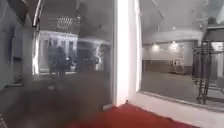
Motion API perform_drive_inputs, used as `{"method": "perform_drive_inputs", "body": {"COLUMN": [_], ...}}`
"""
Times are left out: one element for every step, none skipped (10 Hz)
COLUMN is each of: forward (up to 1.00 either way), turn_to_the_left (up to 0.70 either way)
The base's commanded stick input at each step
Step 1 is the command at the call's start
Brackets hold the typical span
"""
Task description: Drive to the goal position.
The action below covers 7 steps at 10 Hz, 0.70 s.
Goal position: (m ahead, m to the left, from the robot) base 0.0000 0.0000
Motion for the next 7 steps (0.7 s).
{"method": "perform_drive_inputs", "body": {"forward": [0.45,0.45,0.45,0.45,0.45,0.45,0.45], "turn_to_the_left": [0.00,0.00,0.00,0.00,0.00,0.00,0.00]}}
